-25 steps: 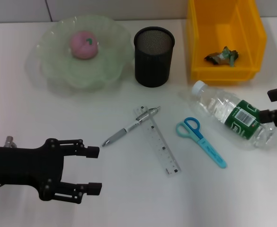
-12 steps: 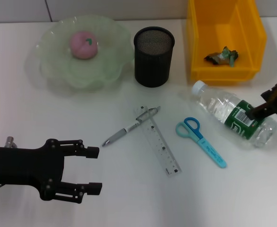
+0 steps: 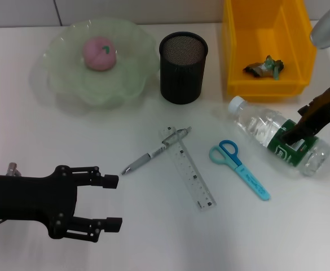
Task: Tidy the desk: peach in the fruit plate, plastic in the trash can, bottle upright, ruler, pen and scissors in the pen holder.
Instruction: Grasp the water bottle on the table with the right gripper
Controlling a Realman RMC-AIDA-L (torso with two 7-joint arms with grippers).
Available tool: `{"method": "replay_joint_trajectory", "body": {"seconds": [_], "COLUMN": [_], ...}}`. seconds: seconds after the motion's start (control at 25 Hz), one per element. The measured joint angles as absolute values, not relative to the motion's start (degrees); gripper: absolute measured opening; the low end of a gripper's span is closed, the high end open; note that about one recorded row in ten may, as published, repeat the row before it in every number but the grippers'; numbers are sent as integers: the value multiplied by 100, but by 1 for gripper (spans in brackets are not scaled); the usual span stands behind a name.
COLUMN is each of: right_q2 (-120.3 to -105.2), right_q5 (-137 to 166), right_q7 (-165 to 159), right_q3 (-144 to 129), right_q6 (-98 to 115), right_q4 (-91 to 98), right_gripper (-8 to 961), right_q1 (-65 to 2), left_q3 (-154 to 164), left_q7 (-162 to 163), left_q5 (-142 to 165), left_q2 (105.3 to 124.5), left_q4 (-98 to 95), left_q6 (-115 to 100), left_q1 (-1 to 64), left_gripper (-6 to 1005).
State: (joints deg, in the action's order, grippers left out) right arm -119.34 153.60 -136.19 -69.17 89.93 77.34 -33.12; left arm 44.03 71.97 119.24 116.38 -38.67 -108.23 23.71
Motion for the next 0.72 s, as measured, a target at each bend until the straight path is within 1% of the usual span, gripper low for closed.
{"method": "replay_joint_trajectory", "body": {"seconds": [0.36, 0.72], "right_q2": [-11935, -11935], "right_q5": [15380, 15387], "right_q7": [-13718, -13721], "right_q3": [-7201, -7365], "right_q6": [8533, 8181], "right_q4": [7204, 6683], "right_gripper": [814, 810], "right_q1": [-3392, -3553], "left_q3": [4403, 4403], "left_q7": [7151, 7151], "left_q5": [11927, 11927], "left_q2": [11646, 11641], "left_q4": [-3841, -3796], "left_q6": [-10799, -10794], "left_q1": [2337, 2309], "left_gripper": [827, 827]}}
